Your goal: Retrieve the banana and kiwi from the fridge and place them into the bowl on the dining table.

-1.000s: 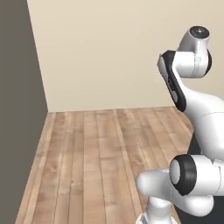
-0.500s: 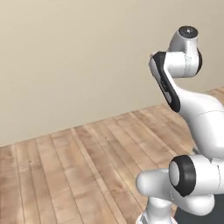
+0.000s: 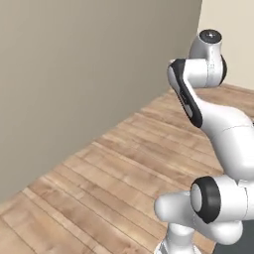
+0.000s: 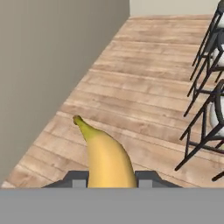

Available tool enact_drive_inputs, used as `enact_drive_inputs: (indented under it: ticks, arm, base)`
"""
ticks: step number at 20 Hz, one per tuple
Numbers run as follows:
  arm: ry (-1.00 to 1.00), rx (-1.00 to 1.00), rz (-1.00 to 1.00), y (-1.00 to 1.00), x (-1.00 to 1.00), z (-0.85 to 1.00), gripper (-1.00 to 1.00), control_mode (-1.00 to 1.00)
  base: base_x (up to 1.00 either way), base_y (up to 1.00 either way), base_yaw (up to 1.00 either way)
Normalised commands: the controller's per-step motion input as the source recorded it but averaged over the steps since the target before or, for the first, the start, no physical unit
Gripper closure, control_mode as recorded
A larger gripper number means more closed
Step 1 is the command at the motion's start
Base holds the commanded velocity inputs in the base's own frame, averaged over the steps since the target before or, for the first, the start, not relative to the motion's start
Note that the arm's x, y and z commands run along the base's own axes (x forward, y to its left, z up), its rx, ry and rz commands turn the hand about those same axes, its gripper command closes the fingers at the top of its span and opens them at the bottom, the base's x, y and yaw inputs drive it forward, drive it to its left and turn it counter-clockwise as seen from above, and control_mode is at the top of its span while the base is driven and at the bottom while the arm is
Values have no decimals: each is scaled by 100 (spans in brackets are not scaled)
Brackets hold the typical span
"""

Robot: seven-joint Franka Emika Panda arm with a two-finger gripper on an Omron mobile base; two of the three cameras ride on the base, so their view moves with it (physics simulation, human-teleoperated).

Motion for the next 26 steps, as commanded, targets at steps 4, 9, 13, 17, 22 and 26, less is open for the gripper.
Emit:
enact_drive_inputs:
  ticks: [4, 9, 13, 17, 22, 26]
  arm:
    - [0, 0, 0, 0, 0, 0, 100, 100]
    - [0, 0, 0, 0, 0, 0, 100, 100]
    - [0, 0, 0, 0, 0, 0, 100, 100]
    - [0, 0, 0, 0, 0, 0, 100, 100]
    - [0, 0, 0, 0, 0, 0, 100, 100]
    - [0, 0, 0, 0, 0, 0, 100, 100]
  base:
    - [44, 57, -80]
    - [45, 58, -82]
    - [55, 66, -82]
    - [55, 66, -82]
    - [61, 69, -81]
    - [74, 74, -80]
